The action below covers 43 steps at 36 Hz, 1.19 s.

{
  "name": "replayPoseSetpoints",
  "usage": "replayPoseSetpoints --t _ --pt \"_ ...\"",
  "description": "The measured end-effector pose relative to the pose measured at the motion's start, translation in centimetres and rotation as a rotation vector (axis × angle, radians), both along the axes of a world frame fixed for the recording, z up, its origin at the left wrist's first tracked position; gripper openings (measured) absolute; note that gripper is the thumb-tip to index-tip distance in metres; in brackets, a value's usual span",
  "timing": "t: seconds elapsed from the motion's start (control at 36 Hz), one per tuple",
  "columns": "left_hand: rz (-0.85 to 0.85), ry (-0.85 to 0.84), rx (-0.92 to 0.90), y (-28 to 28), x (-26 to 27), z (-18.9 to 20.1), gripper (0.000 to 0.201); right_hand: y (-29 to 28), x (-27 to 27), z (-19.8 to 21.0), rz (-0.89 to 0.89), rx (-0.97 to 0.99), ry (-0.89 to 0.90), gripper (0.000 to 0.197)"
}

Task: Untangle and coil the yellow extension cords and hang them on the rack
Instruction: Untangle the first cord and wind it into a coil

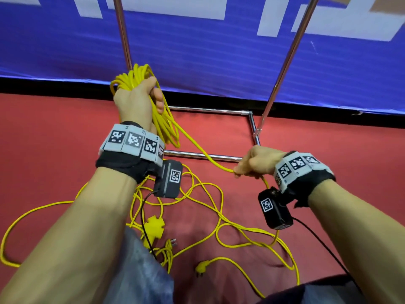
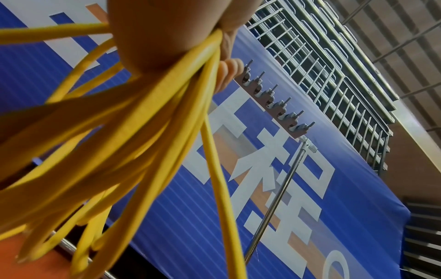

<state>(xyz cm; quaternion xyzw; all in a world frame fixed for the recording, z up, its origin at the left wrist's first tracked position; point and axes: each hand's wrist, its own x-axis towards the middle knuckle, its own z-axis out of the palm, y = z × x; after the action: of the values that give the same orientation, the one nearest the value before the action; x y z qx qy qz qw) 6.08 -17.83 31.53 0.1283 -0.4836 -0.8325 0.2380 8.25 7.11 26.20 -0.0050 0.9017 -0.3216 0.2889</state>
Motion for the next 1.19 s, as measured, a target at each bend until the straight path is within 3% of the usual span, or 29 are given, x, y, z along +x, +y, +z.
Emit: replayPoseSetpoints --t 0.28,0.42,0.5,0.58,0.64,0.69,0.86,0.94,1.03,1.08,1.19 --pt "-0.155 -0.021 -0.121 0.8 0.5 -0.3 0.022 -1.8 -1.2 0.0 -0.324 0.166 0.365 0.02" --pt "-0.32 -0.088 -0.243 2.2 0.8 -0.8 0.024 -3.1 -2.0 0.6 -0.466 0.126 0.503 0.022" --pt "-0.412 -0.159 -0.334 3.3 0.9 -1.5 0.028 -4.3 -2.0 1.7 -0.518 -0.129 0.552 0.03" --pt "-0.501 -0.232 -0.379 4.7 1.2 -2.1 0.025 -5.7 -1.7 3.2 -0.598 -0.615 0.399 0.022" --pt "-0.521 -0.259 -0.39 5.4 1.2 -2.4 0.02 -6.4 -1.0 4.0 -0.535 -0.828 0.3 0.022" --pt "-0.497 -0.277 -0.407 5.8 1.0 -2.6 0.021 -7.1 0.1 4.5 -0.371 -0.886 0.311 0.024" --pt "-0.59 -0.323 -0.142 6.0 1.0 -3.1 0.023 -7.1 1.6 4.1 -0.279 -0.823 0.328 0.004" --pt "-0.605 -0.338 -0.124 5.7 1.0 -2.5 0.011 -6.6 2.1 3.4 -0.208 -0.72 0.206 0.024" --pt "-0.537 -0.289 -0.082 4.9 0.6 -1.6 0.015 -5.4 2.6 2.2 -0.071 -0.534 -0.001 0.039" --pt "-0.509 -0.257 -0.044 4.2 0.2 -1.4 0.016 -4.5 2.8 1.7 -0.025 -0.513 -0.096 0.045" --pt "-0.522 -0.23 -0.073 3.6 -0.1 -1.9 0.02 -3.9 2.8 2.4 -0.064 -0.644 0.012 0.039"
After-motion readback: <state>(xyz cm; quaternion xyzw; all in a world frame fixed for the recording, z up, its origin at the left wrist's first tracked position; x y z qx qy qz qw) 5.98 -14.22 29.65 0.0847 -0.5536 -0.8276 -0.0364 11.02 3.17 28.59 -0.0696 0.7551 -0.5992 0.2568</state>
